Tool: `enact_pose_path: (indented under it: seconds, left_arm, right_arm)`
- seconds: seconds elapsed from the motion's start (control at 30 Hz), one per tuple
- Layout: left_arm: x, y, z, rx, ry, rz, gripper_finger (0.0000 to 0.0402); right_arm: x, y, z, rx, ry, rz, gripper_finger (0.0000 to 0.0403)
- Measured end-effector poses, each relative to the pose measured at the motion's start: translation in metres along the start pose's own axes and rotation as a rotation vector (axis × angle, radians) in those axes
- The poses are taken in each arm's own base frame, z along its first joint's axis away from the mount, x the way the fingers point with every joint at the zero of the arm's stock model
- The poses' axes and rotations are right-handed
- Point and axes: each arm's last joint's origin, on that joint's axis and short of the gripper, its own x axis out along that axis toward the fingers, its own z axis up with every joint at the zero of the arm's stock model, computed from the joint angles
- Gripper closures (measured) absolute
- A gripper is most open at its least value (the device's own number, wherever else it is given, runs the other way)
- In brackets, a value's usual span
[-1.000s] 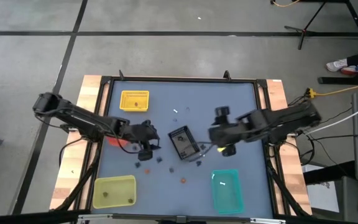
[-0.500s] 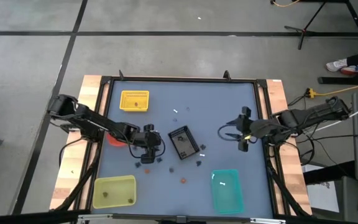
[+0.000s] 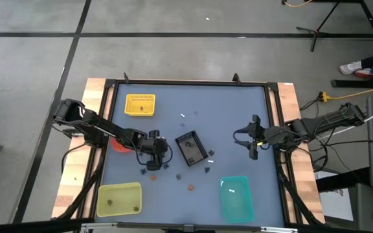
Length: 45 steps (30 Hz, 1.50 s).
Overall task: Sort Halloween decoration
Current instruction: Put the black skull toy into the bottom yellow bin
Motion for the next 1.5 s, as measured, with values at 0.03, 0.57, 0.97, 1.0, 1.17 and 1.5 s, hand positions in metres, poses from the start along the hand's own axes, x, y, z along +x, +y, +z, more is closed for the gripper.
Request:
enact_pose_path:
  seconds: [0.03, 0.57, 0.97, 1.0, 1.17, 1.5]
  left_arm:
    - [0.0000, 0.0000, -0.0002, 0.000, 0.002, 0.000, 0.0215]
    - [0.0000, -0.0002, -0.0003, 0.000, 0.005, -0.010, 0.0285]
    - [0.0000, -0.0002, -0.0004, 0.000, 0.006, -0.010, 0.0309]
    - [0.0000, -0.0002, -0.0004, 0.000, 0.006, -0.010, 0.0311]
    - [0.0000, -0.0002, -0.0004, 0.001, 0.006, -0.010, 0.0317]
    - [-0.0081, -0.0010, 0.0054, -0.084, -0.016, -0.063, 0.0299]
  right_arm:
    - [0.0003, 0.0000, -0.0006, -0.001, 0.003, -0.001, 0.0188]
    - [0.0004, 0.0000, -0.0008, -0.002, 0.004, 0.000, 0.0188]
    - [0.0004, 0.0000, -0.0007, -0.002, 0.004, 0.000, 0.0187]
    - [0.0004, 0.0000, -0.0007, -0.002, 0.004, 0.000, 0.0188]
    - [0.0004, 0.0000, -0.0007, -0.002, 0.004, -0.001, 0.0188]
    - [0.0005, 0.0000, -0.0008, -0.003, 0.005, -0.001, 0.0187]
